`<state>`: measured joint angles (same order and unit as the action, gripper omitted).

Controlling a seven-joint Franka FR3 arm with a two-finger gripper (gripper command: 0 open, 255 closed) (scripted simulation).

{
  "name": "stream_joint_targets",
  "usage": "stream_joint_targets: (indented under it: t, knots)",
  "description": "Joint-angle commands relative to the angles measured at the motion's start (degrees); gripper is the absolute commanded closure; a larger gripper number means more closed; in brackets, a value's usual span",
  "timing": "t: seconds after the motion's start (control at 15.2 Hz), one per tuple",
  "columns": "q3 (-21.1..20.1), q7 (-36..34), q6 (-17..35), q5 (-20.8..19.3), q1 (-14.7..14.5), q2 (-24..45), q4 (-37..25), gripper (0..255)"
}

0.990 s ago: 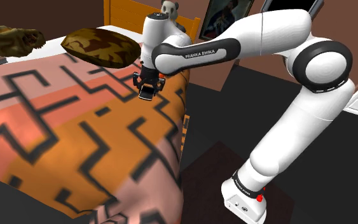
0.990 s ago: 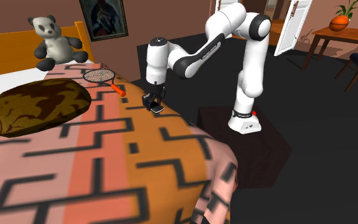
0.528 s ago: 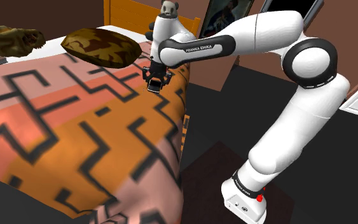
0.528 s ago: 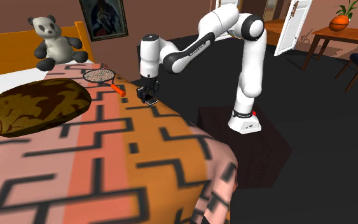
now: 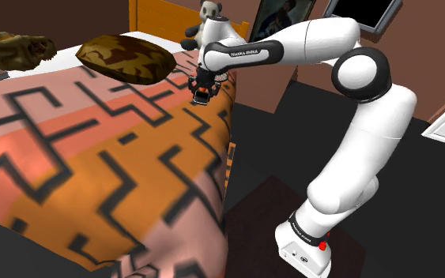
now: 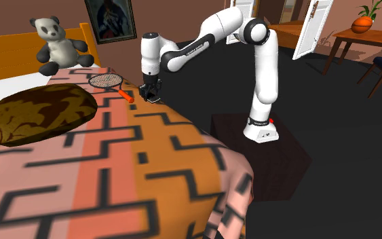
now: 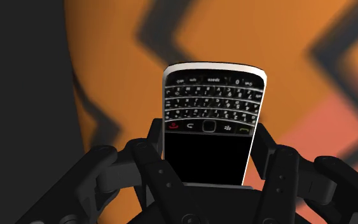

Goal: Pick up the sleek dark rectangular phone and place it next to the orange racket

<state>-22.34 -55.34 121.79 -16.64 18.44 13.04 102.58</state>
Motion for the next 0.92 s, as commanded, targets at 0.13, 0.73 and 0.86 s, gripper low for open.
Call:
stream_joint_targets:
  t: [0.13,0.73,0.86]
  knots:
    - [1.7,4.4,-0.9,-0.3,2.1,3.9,-5.4,255]
    - [4.6,13.4,-5.7,-1.1,5.3,16.3,-23.6,255]
    - [4.7,13.1,-4.4,-1.3,5.4,16.5,-22.5,255]
